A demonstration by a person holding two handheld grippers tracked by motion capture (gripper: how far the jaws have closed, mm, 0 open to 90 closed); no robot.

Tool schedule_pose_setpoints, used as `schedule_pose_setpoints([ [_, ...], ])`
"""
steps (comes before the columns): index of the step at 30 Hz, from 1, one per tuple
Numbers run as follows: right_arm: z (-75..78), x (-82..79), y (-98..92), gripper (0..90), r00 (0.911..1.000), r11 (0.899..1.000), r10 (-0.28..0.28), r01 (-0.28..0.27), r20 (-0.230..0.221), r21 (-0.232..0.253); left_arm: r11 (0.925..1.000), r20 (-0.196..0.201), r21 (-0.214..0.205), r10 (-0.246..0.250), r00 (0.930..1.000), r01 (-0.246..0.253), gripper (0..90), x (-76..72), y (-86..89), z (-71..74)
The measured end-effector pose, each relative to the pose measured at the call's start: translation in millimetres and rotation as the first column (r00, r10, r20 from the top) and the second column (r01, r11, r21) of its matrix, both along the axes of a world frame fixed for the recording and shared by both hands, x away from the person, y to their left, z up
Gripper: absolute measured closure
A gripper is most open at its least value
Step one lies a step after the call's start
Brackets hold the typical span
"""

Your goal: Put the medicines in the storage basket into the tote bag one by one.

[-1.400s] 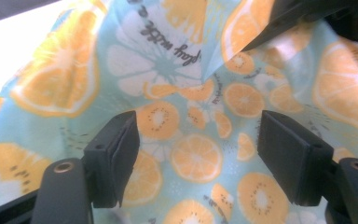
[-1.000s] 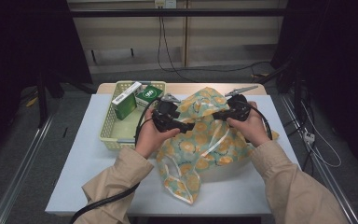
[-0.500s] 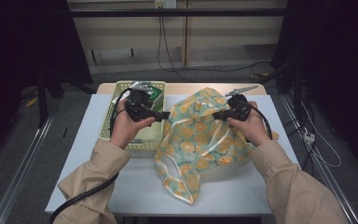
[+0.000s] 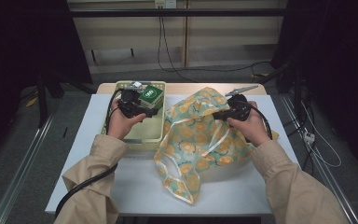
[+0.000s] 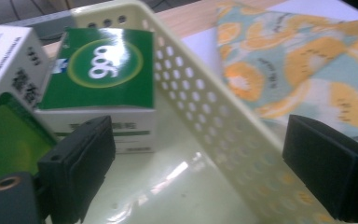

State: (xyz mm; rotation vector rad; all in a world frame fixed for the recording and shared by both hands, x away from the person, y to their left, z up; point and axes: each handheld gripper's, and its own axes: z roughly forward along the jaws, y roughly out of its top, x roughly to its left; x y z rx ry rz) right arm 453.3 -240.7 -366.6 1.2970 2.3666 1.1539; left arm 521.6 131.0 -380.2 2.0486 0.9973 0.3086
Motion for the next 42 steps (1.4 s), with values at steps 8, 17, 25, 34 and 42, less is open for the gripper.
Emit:
schedule_pose_setpoints([
  [8, 0.0, 0.1, -0.2, 89.8, 1.0, 1.0, 0.003, -0.003, -0.002, 0.003, 0.9986, 0.023, 0.04, 0.034, 0.9992, -0.034, 6.2, 14.6, 4.1, -6.5],
  [17, 2.4, -1.2, -3.8, 89.8, 1.0, 1.0, -0.004, 0.004, -0.002, 0.001, 0.995, 0.048, 0.085, 0.049, 0.9977, -0.053, 6.5, 29.6, 1.8, -20.2],
  [25, 1.4, -0.4, -4.5, 89.8, 0.9999, 1.0, 0.002, -0.002, -0.011, 0.008, 0.9915, 0.062, 0.098, 0.08, 0.9949, -0.086, 6.3, 38.2, 2.9, -22.2],
  [34, 3.1, 0.2, -8.6, 89.8, 1.0, 1.0, -0.001, 0.002, -0.007, 0.019, 0.9902, 0.055, 0.107, 0.084, 0.9949, -0.09, 6.3, 44.1, 2.3, -24.6],
  [42, 1.9, 0.4, -7.0, 89.8, 0.9999, 1.0, 0.01, -0.01, -0.013, 0.025, 0.989, 0.047, 0.099, 0.105, 0.9934, -0.109, 5.9, 48.4, -0.5, -27.4],
])
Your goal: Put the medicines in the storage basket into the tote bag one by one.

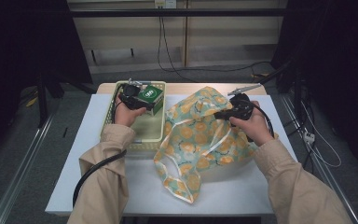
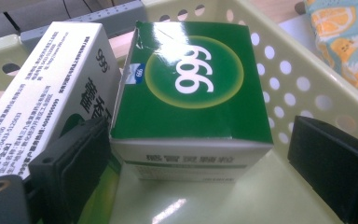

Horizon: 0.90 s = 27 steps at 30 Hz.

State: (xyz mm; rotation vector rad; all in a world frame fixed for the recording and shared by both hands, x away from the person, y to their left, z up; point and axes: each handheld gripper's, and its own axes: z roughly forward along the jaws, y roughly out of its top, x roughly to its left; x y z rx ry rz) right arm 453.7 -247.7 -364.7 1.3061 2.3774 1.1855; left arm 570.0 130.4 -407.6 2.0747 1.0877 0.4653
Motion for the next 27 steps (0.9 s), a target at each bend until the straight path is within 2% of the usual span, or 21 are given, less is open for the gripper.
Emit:
schedule_pose_setpoints([
  [9, 0.1, 1.1, -2.5, 89.8, 1.0, 1.0, -0.005, 0.005, -0.002, 0.009, 0.9998, -0.007, 0.018, 0.0, 1.0, 0.0, 6.2, 6.8, 1.3, -5.7],
  [15, -1.8, 2.5, -1.8, 89.8, 1.0, 1.0, -0.003, 0.003, -0.008, 0.011, 0.9989, 0.006, 0.046, -0.014, 0.9999, 0.014, 6.2, 11.0, -5.2, -9.6],
  [16, -1.9, 2.7, -1.7, 89.8, 1.0, 1.0, -0.002, 0.002, -0.008, 0.012, 0.9994, 0.011, 0.032, -0.009, 0.9999, 0.008, 5.9, 11.4, -7.5, -11.1],
  [17, -2.1, 2.9, -1.8, 89.8, 1.0, 1.0, -0.001, 0.001, -0.009, 0.014, 0.9977, 0.012, 0.065, -0.018, 0.9998, 0.018, 5.8, 12.4, -7.9, -10.9],
  [18, -2.4, 3.3, -2.0, 89.8, 1.0, 1.0, 0.001, -0.001, -0.009, 0.016, 0.9987, 0.012, 0.049, -0.017, 0.9998, 0.016, 5.5, 13.0, -10.0, -12.1],
  [19, -2.6, 3.4, -2.1, 89.8, 1.0, 1.0, -0.002, 0.002, -0.008, 0.015, 0.9982, 0.016, 0.056, -0.023, 0.9996, 0.022, 5.6, 13.6, -11.5, -12.3],
  [20, -2.8, 3.7, -2.6, 89.8, 1.0, 1.0, -0.002, 0.003, -0.01, 0.015, 0.9966, 0.013, 0.073, -0.038, 0.9992, 0.037, 6.3, 14.1, -12.4, -12.0],
  [24, -3.3, 4.1, -3.4, 89.8, 0.9999, 1.0, -0.004, 0.004, -0.011, 0.014, 0.9959, 0.026, 0.09, -0.007, 0.9996, 0.005, 11.1, 13.6, -15.8, -12.8],
  [26, -3.1, 4.0, -3.9, 89.8, 0.9999, 1.0, -0.006, 0.006, -0.012, 0.018, 0.9977, 0.022, 0.068, -0.002, 0.9997, 0.0, 14.3, 12.3, -15.4, -11.8],
  [27, -3.0, 4.0, -4.2, 89.8, 0.9999, 1.0, -0.007, 0.007, -0.011, 0.018, 0.9969, 0.009, 0.079, -0.002, 1.0, 0.002, 15.0, 11.2, -14.2, -10.1],
])
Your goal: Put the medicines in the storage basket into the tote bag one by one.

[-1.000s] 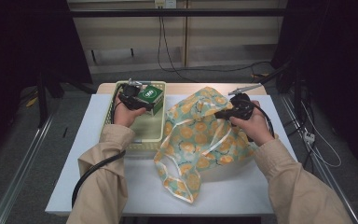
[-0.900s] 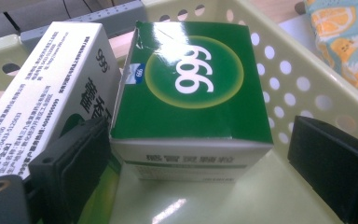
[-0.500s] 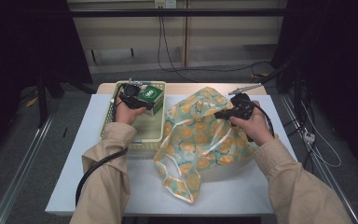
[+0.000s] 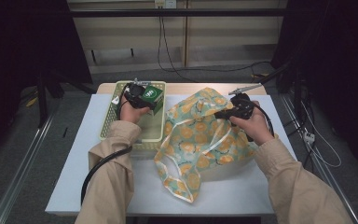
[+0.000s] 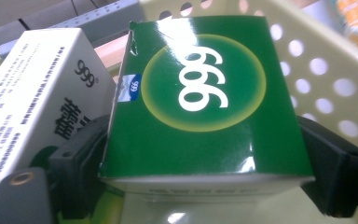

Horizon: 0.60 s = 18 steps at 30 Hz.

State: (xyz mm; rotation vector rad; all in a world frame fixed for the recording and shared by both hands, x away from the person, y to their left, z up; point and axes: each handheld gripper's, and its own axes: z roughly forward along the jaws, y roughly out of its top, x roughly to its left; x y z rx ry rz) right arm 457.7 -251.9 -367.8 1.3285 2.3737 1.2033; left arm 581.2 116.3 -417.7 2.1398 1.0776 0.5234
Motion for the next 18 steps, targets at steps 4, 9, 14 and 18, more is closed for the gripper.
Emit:
schedule_pose_setpoints([
  [4, 0.4, -0.3, -0.7, 89.8, 1.0, 1.0, -0.007, 0.007, 0.001, -0.005, 0.9996, -0.019, -0.025, 0.01, 0.9998, -0.01, 15.8, -7.9, 5.0, 9.1],
  [9, -1.1, -0.8, 2.4, 89.8, 0.9999, 1.0, -0.011, 0.011, 0.002, -0.015, 0.9994, -0.033, -0.034, -0.013, 0.9994, 0.011, 16.1, -24.0, 16.3, 28.3],
  [14, -2.3, -2.6, 7.5, 89.8, 0.9999, 0.999, -0.012, 0.012, 0.001, -0.03, 0.997, -0.038, -0.045, -0.064, 0.9972, 0.063, 16.1, -44.5, 23.5, 48.4],
  [18, -2.9, -4.6, 9.8, 89.8, 0.9999, 0.999, -0.011, 0.011, 0.002, -0.044, 0.9935, -0.042, -0.06, -0.1, 0.9942, 0.097, 16.2, -59.6, 26.1, 58.8],
])
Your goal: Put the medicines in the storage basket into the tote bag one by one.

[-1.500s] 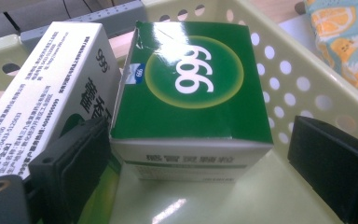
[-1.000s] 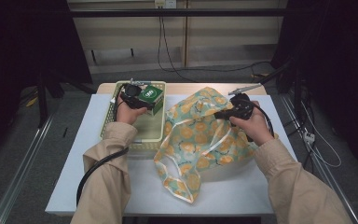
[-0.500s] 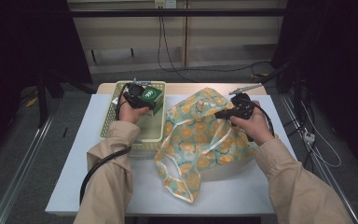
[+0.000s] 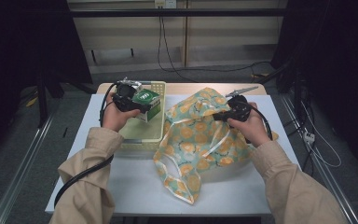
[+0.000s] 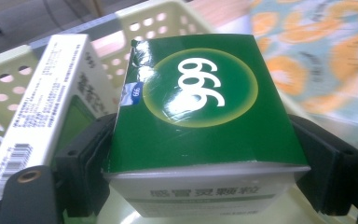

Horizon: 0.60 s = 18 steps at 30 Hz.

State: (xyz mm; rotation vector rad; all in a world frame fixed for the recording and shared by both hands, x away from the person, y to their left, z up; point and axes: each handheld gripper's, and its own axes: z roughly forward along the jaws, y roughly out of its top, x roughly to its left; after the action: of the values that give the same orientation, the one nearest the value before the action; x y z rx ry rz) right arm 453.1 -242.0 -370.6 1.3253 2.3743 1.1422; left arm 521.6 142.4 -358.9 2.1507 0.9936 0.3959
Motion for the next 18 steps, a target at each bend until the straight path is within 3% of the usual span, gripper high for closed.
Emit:
schedule_pose_setpoints([
  [10, 2.0, -1.6, -1.5, 89.9, 1.0, 1.0, -0.008, 0.008, 0.001, -0.007, 0.996, 0.015, -0.031, -0.083, 0.9964, 0.083, 16.2, -30.9, 3.1, 24.3],
  [12, 1.3, -1.4, -0.8, 89.9, 1.0, 1.0, -0.007, 0.007, -0.001, -0.005, 0.994, 0.032, -0.021, -0.106, 0.9938, 0.107, 16.1, -37.5, 2.3, 31.8],
  [15, 0.4, -1.1, 0.6, 89.9, 1.0, 1.0, -0.005, 0.005, -0.001, -0.002, 0.9895, 0.045, -0.051, -0.133, 0.9901, 0.135, 16.2, -46.4, 1.9, 41.7],
  [18, -0.2, -0.8, 1.7, 89.9, 1.0, 1.0, -0.002, 0.002, -0.003, -0.004, 0.986, 0.052, -0.054, -0.155, 0.9866, 0.158, 16.2, -53.2, -1.3, 48.6],
])
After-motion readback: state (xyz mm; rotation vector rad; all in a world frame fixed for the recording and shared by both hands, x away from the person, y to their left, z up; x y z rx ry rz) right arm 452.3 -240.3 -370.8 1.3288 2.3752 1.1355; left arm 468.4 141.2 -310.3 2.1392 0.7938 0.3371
